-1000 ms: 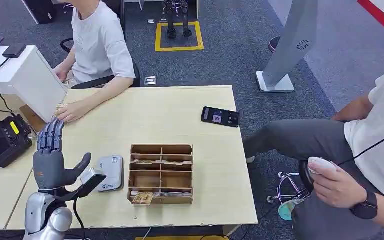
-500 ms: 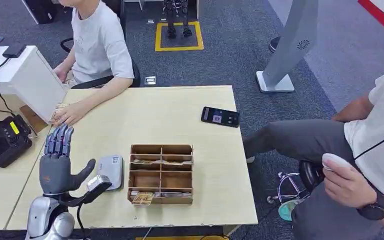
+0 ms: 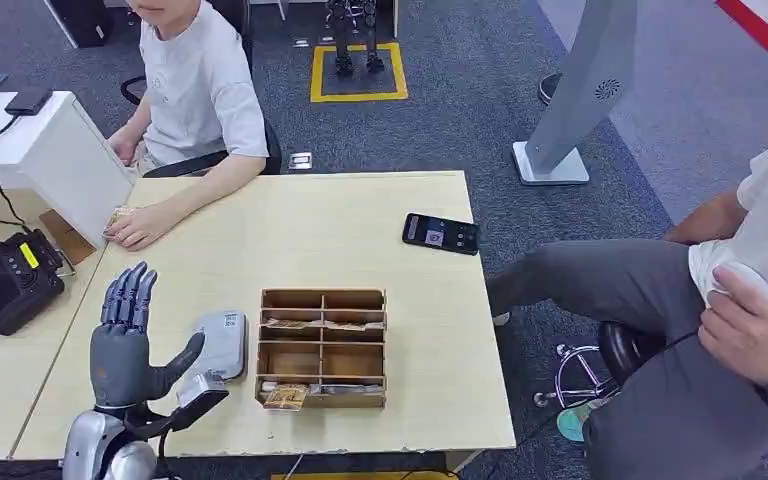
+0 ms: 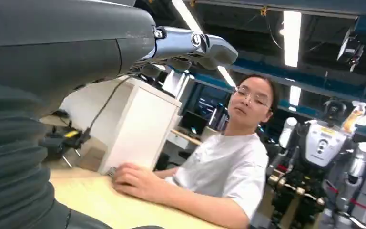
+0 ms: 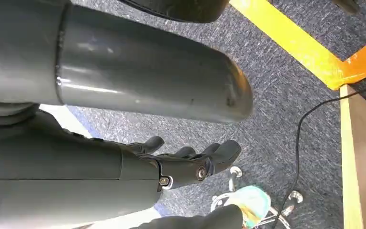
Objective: Pass the card to the sensor for recognition and then transmit it.
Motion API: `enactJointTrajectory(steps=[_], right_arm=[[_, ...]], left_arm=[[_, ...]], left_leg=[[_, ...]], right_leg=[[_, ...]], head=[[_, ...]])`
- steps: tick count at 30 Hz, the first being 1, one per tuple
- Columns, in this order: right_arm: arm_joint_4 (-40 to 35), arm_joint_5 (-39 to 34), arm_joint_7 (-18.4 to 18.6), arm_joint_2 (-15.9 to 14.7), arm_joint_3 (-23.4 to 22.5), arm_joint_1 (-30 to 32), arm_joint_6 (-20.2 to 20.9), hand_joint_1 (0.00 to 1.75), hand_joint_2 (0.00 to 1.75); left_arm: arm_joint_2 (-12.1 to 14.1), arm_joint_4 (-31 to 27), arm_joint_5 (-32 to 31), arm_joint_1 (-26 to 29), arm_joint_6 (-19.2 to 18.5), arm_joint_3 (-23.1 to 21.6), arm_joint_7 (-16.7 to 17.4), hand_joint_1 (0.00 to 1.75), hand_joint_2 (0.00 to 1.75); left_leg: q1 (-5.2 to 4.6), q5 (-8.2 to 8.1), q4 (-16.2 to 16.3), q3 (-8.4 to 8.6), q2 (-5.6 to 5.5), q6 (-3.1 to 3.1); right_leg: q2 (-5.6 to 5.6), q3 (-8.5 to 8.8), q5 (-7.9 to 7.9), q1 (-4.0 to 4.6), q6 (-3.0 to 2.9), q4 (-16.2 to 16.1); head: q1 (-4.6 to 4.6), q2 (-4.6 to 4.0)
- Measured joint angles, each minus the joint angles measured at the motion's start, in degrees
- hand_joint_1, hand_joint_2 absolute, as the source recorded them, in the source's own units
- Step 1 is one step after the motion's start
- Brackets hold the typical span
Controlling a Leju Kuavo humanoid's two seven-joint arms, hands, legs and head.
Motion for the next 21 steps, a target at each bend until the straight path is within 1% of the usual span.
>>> enactJointTrajectory(steps=[4, 10, 14, 16, 21], right_arm=[[0.0, -0.2, 0.0, 0.0, -0.4, 0.1, -0.1, 0.0, 0.0], [0.0, -0.5, 0.0, 0.0, -1.1, 0.1, -0.1, 0.0, 0.0], [0.0, -0.4, 0.0, 0.0, -1.3, 0.1, -0.1, 0.0, 0.0], [0.0, -0.4, 0.0, 0.0, -1.4, 0.1, -0.1, 0.0, 0.0], [0.0, -0.4, 0.0, 0.0, -1.5, 0.1, -0.1, 0.0, 0.0]], left_arm=[[0.2, -5.0, 4.9, 1.8, -5.5, -3.1, -1.7, 0.0, 1.75], [0.9, -11.5, 4.1, 2.1, -9.4, -9.9, -1.9, 0.0, 1.75], [2.2, -13.3, 0.1, 2.1, -9.9, -13.8, -0.6, 0.0, 1.75], [2.8, -13.6, -0.4, 2.1, -9.8, -15.2, -0.4, 0.0, 1.75], [3.7, -14.3, -0.9, 2.1, -9.3, -17.0, -0.4, 0.0, 1.75]], left_leg=[[0.0, 0.0, 0.0, -0.01, 0.0, 0.0], [-0.01, 0.0, 0.0, -0.01, -0.01, 0.01], [-0.01, 0.0, 0.0, 0.0, -0.01, 0.01], [0.0, 0.0, 0.0, 0.0, 0.0, 0.0], [0.01, 0.0, 0.0, -0.01, 0.0, 0.0]], right_leg=[[0.0, -0.01, 0.0, 0.0, 0.0, 0.0], [0.0, 0.01, 0.01, -0.01, 0.01, 0.0], [0.0, 0.0, 0.01, -0.01, 0.01, 0.0], [0.0, 0.0, 0.01, 0.0, 0.01, 0.0], [0.0, 0.0, 0.0, 0.01, 0.0, 0.0]], head=[[0.0, 0.0], [0.0, 0.0], [-0.02, 0.0], [-0.02, 0.0], [-0.02, 0.0]])
